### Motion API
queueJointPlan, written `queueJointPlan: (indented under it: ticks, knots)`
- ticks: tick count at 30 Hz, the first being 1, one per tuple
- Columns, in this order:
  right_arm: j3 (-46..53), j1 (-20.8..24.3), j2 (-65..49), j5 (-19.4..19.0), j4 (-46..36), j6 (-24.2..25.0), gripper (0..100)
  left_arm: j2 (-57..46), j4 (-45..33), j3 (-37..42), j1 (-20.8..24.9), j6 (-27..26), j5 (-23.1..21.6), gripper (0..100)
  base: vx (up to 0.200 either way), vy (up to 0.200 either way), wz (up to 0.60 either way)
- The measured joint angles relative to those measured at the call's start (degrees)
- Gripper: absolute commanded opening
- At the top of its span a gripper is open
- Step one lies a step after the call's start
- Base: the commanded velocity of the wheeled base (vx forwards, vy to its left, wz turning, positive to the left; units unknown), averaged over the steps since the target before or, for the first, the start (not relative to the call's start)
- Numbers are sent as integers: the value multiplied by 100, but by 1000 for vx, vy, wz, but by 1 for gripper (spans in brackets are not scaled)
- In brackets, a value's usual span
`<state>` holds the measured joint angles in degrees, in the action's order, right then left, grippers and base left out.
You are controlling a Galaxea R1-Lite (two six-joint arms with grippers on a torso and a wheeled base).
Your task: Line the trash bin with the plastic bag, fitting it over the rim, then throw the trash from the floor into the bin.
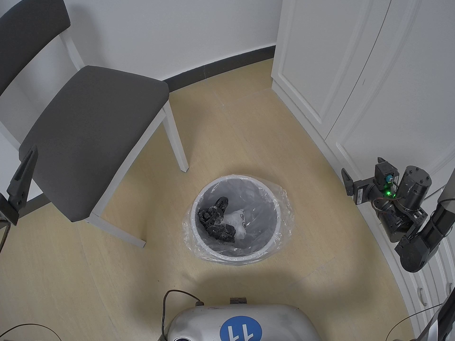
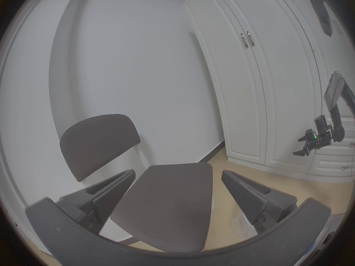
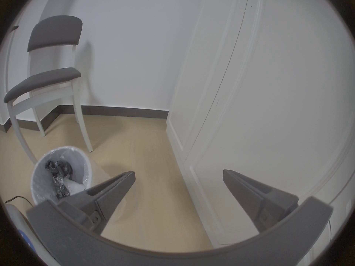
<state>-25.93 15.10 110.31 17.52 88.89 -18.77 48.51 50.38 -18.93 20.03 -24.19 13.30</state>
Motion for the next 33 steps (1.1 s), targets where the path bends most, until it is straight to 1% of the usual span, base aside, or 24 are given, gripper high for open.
queueJointPlan:
  ticks: [3, 5, 7, 9, 11, 14, 18, 22, 25, 28, 33]
  knots:
    - [-28, -96, -130, 0, 1, 66, 100, 20, -27, -9, -20, 95, 5, 100, 0, 0, 0]
    - [-35, -210, -240, -26, 9, 138, 100, 41, -44, -9, -30, 312, 7, 100, 0, 0, 0]
    - [-69, -380, -336, -90, 6, 183, 100, 83, -60, -49, -33, 613, 7, 100, 0, 0, 0]
    - [-157, -656, -445, -217, 0, 211, 100, 160, -85, -182, -46, 867, 18, 100, 0, 0, 0]
    - [-234, -847, -552, -323, -172, 228, 100, 234, -158, -323, -77, 1018, 33, 100, 0, 0, 0]
    - [-362, -1045, -778, -474, -862, 294, 100, 358, -422, -571, -228, 1185, 57, 100, 0, 0, 0]
    - [-594, -1180, -1186, -580, -2167, 580, 100, 488, -987, -998, -551, 1352, 66, 100, 0, 0, 0]
    - [-931, -1202, -1691, -639, -3355, 1120, 100, 560, -1677, -1515, -777, 1593, 73, 100, 0, 0, 0]
    - [-1293, -1131, -2247, -650, -4251, 1738, 100, 571, -2194, -1959, -903, 1803, 73, 100, 0, 0, 0]
    - [-1519, -1090, -2727, -649, -4762, 2008, 100, 542, -2417, -2202, -964, 1913, 84, 100, 0, 0, 0]
    - [-1718, -1045, -3622, -636, -5222, 2211, 100, 397, -2655, -2439, -1036, 2020, 119, 100, 0, 0, 0]
